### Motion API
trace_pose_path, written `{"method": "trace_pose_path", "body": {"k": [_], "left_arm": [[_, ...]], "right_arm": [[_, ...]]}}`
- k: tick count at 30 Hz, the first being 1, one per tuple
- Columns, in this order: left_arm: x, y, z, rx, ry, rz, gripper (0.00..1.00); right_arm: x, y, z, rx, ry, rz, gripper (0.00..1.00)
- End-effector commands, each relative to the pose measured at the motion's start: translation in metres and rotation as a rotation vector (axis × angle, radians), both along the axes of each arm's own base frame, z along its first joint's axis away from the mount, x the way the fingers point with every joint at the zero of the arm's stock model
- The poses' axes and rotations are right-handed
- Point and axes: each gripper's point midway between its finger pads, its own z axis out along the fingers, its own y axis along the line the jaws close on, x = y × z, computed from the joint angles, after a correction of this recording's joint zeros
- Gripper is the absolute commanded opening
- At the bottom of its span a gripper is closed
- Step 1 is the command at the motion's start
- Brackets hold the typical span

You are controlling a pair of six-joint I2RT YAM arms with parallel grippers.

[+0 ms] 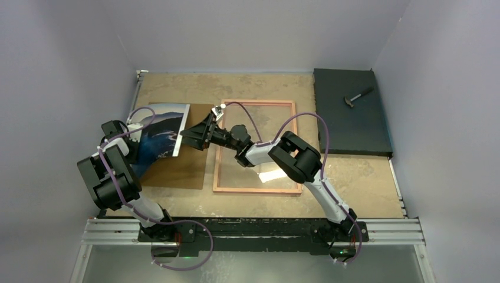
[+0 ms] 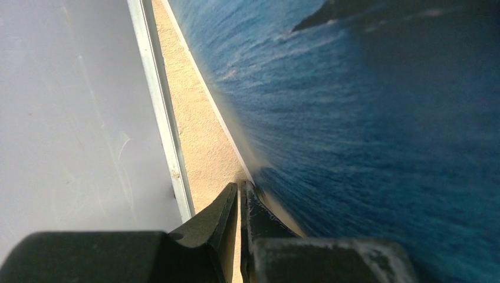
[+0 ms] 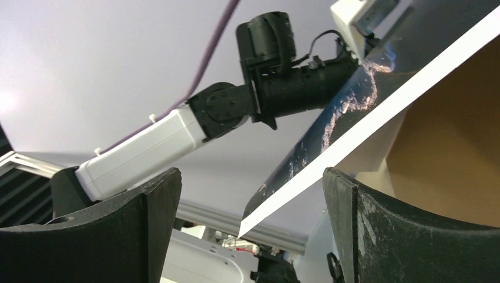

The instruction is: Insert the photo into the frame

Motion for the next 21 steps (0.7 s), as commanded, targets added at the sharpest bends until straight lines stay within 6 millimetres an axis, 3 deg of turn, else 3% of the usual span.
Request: {"method": "trace_pose_path", "body": {"k": [1,11,16,21], "left_arm": [[-0.025,-0.044,-0.029,-0.186,0.102,-0.050,0.04],[-0.025,-0.045,-0.031,-0.194,0.107,-0.049,0.04],[-0.028,-0.047,-0.033,-0.200,0.113,-0.052,0.04],[-0.028,-0.047,-0.030,-0.196,0.107,-0.060,0.04]], "right_arm": [[-0.005,0.000,0.050,0.150,-0.052,0.013,0.91],[-0.004,0.008,0.017,-0.043,0.040,-0.027,0.92],[0.002,0.012,0.021,0.033,0.098,-0.051,0.92],[0.010,0.040,0.022,0.028,0.112,0.000,0.89]]}}
